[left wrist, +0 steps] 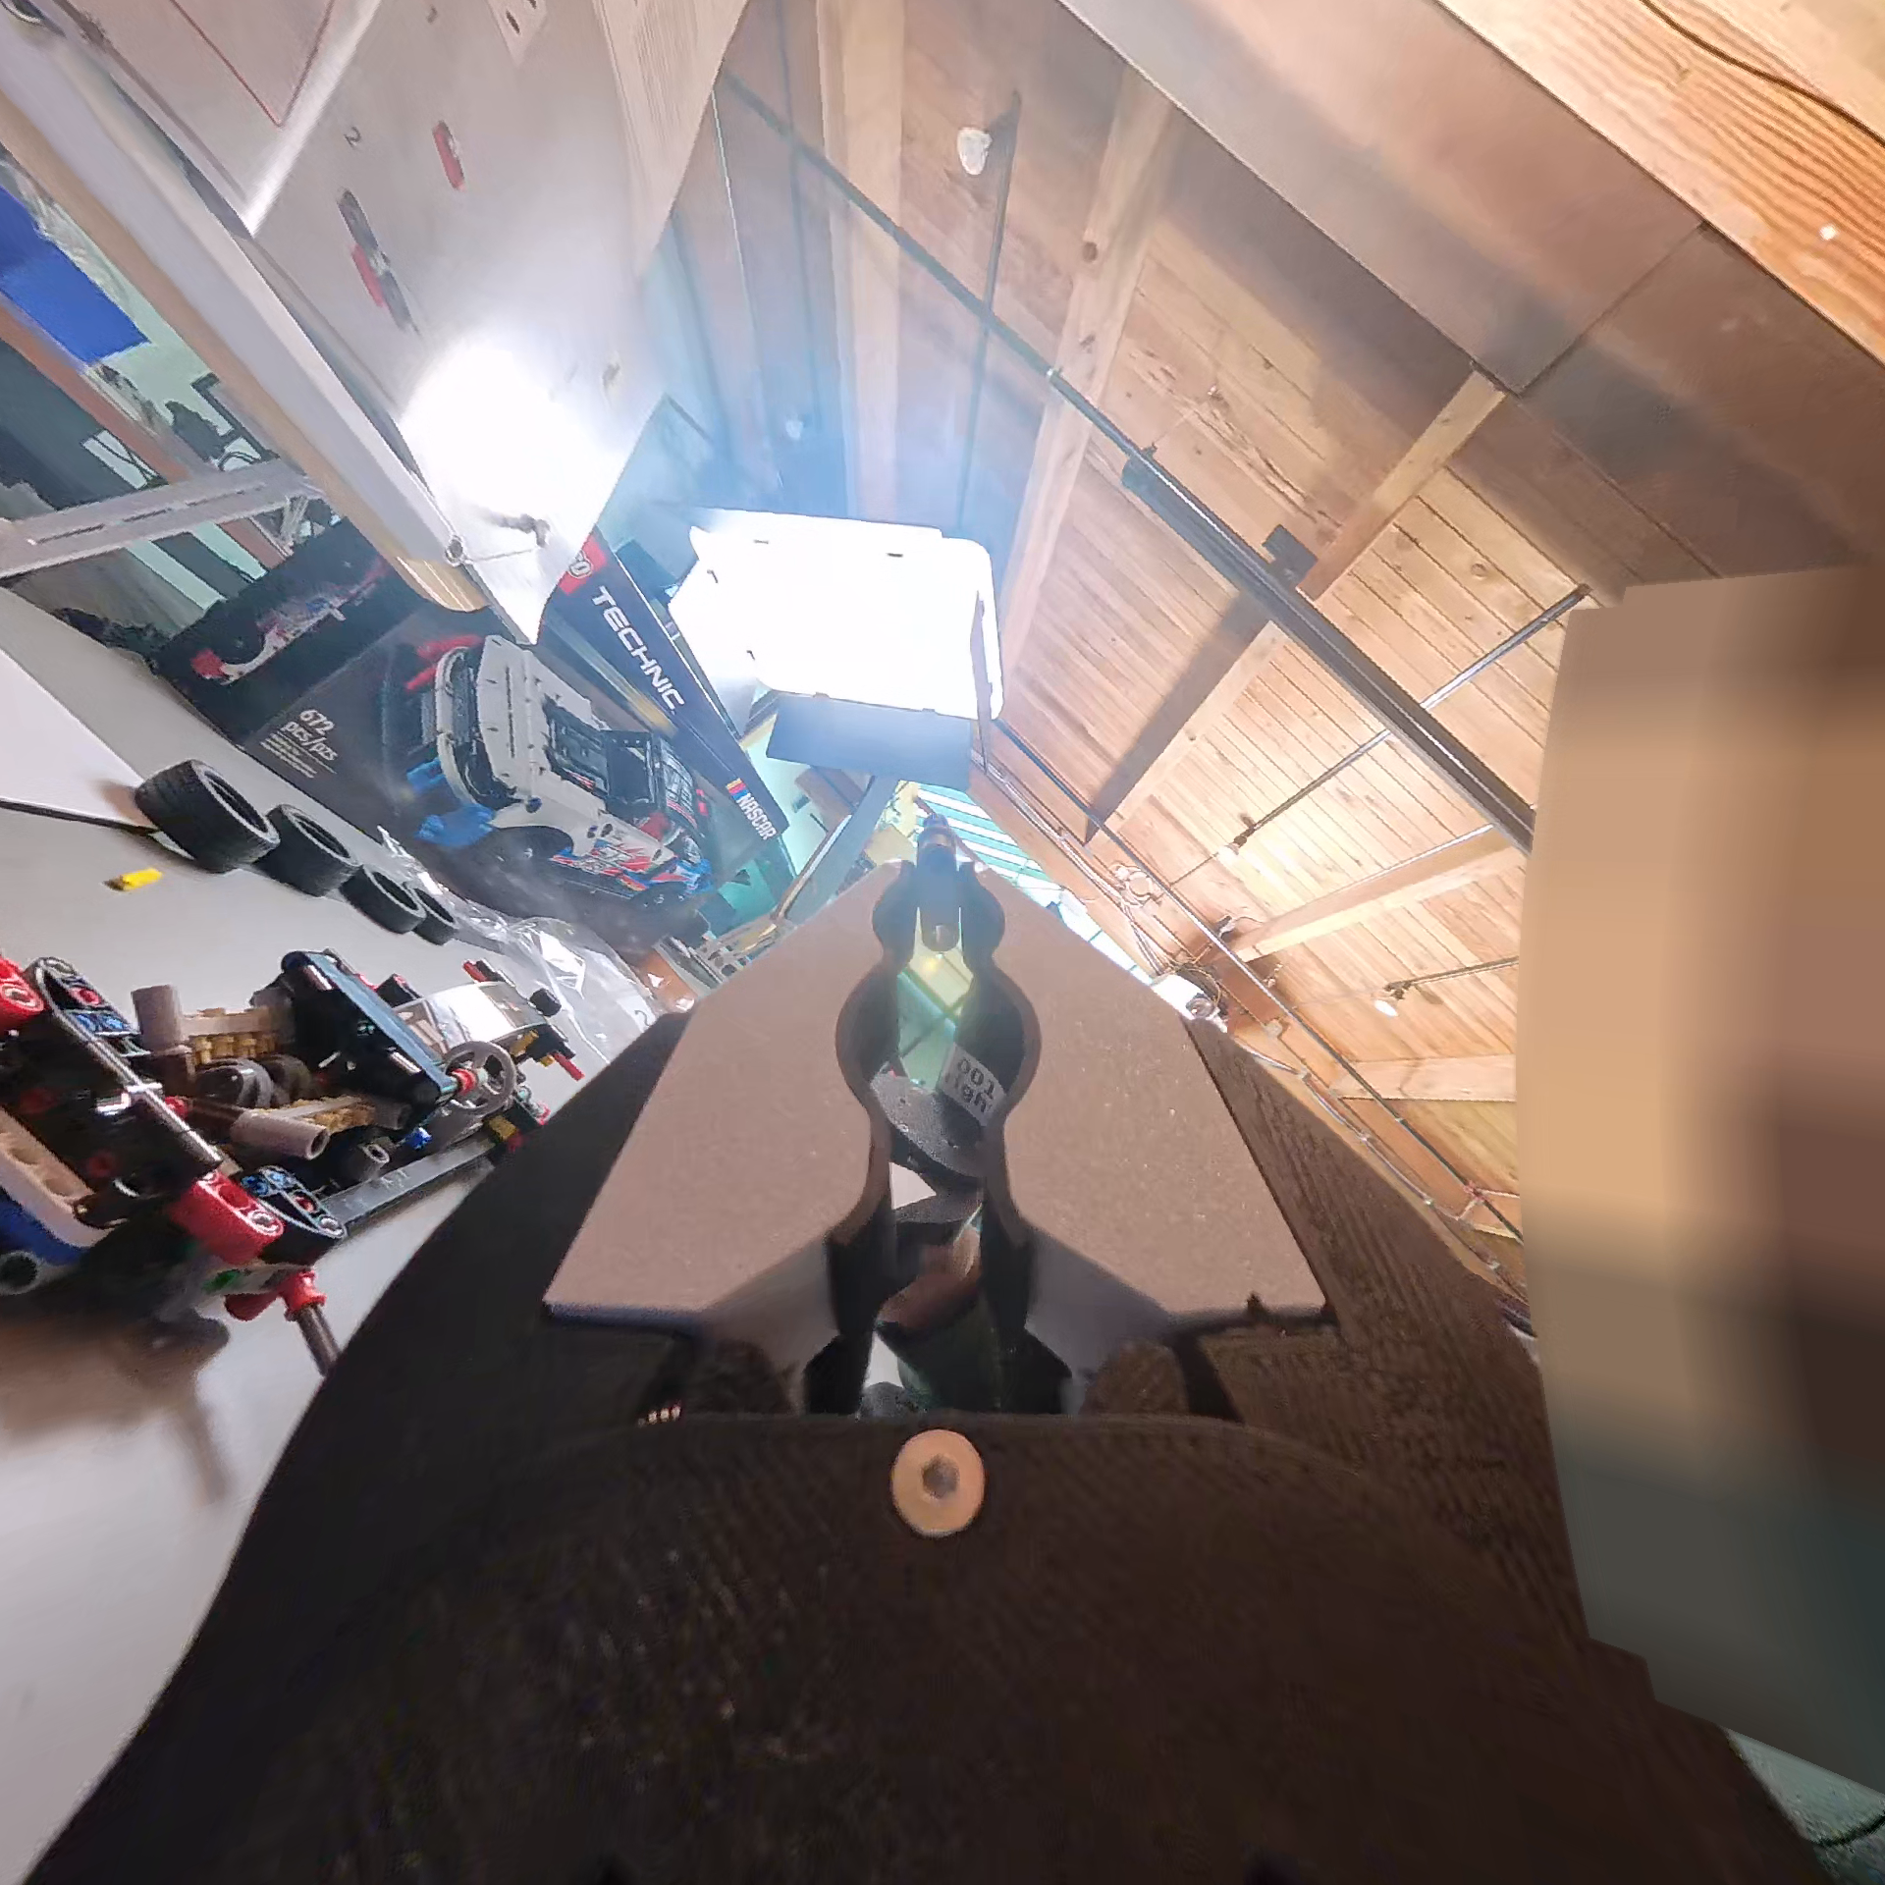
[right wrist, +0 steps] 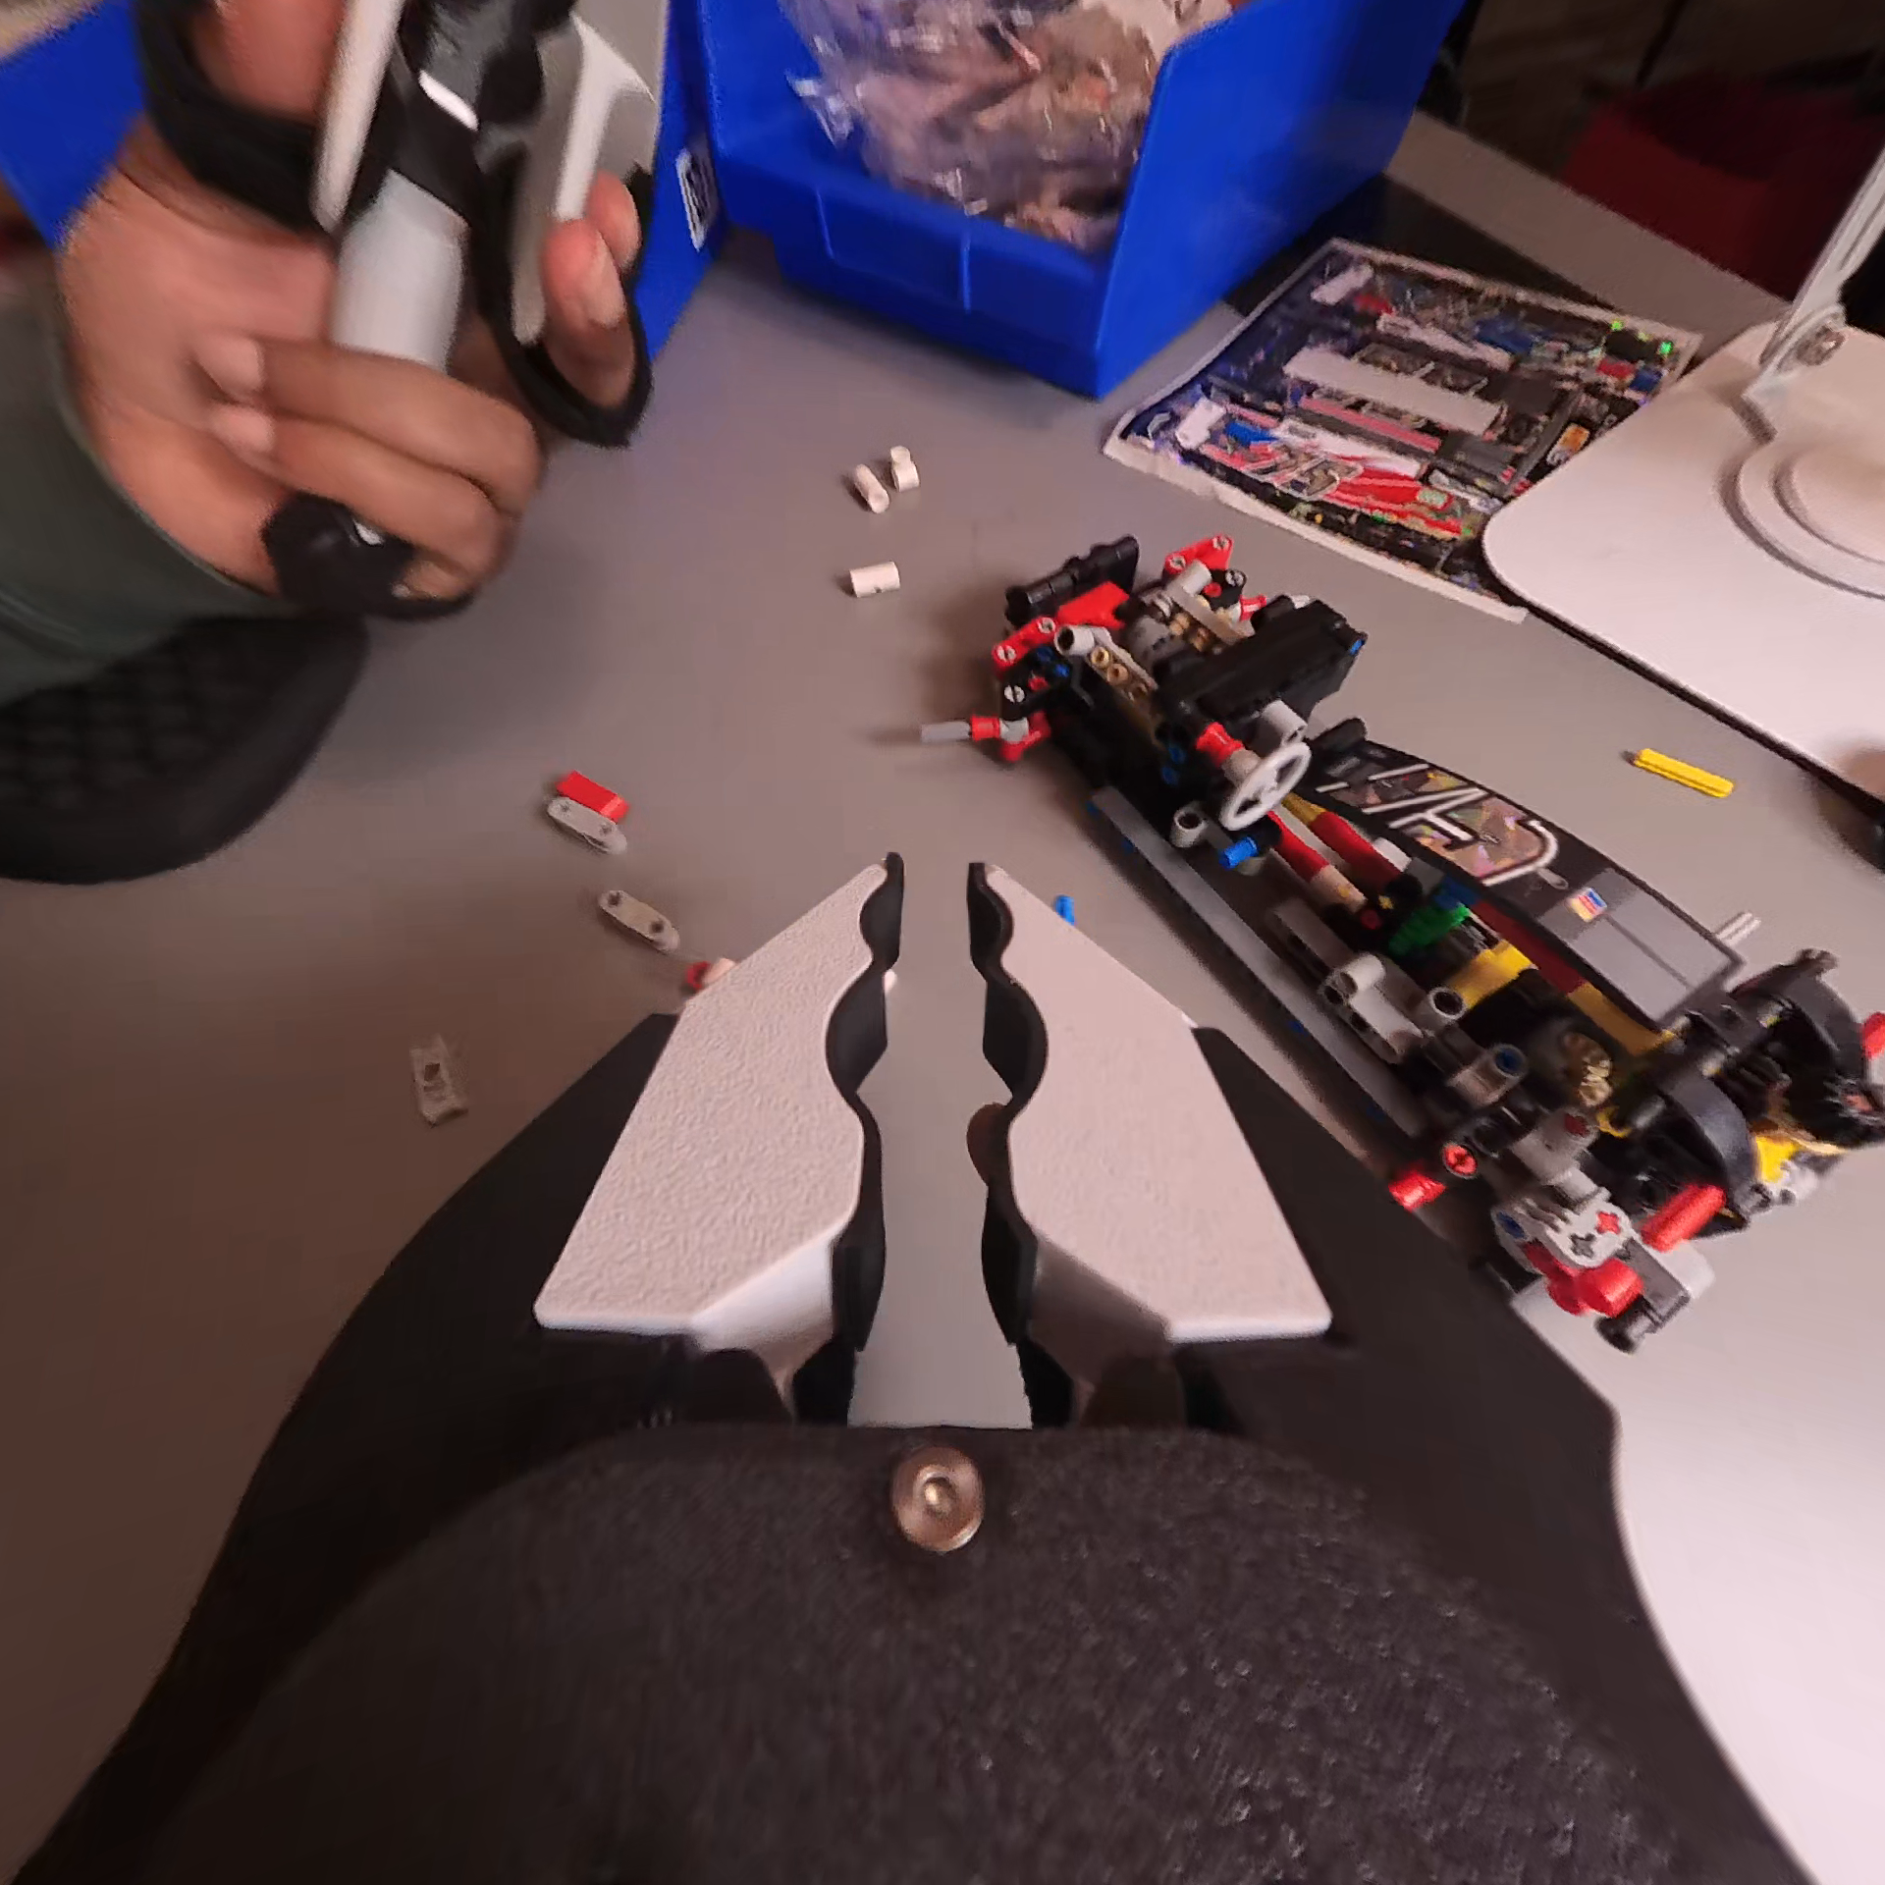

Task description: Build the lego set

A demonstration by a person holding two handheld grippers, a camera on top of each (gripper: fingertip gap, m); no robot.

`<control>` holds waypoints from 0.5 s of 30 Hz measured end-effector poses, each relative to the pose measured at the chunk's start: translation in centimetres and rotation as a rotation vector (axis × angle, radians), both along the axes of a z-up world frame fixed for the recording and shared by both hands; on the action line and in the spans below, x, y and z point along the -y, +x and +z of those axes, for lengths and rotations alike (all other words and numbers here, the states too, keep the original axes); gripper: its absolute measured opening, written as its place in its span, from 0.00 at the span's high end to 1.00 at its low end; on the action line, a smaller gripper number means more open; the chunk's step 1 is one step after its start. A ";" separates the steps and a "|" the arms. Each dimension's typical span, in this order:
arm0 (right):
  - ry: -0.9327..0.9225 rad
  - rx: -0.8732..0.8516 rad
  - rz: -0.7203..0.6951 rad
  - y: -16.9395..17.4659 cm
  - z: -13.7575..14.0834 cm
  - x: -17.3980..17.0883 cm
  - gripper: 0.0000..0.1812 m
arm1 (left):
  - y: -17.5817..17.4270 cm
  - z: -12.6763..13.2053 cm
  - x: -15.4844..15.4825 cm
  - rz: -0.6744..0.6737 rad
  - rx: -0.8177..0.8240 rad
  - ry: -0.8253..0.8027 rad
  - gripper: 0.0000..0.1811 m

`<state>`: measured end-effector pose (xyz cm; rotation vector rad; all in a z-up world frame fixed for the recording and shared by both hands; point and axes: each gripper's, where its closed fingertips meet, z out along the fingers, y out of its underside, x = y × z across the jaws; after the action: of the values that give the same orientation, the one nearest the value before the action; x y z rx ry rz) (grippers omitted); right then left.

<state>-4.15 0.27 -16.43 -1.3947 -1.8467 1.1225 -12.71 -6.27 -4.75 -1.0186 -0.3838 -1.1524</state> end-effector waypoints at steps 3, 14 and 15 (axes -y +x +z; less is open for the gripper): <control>0.125 0.061 -0.007 0.1 -1.1 -1.3 0.93 | 0.2 -0.1 -0.1 -0.003 -0.014 -0.008 0.97; 0.288 0.268 0.161 -0.5 -4.5 -1.0 0.91 | 1.1 -0.2 -0.3 -0.018 -0.055 -0.023 0.97; 0.296 0.278 0.189 -0.9 -4.7 -0.7 0.90 | 1.1 -0.3 -0.4 -0.019 -0.058 -0.025 0.97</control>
<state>-5.09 0.92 -21.18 -1.2730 -2.2746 0.7254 -11.59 -5.92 -5.04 -1.0769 -0.3436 -1.1352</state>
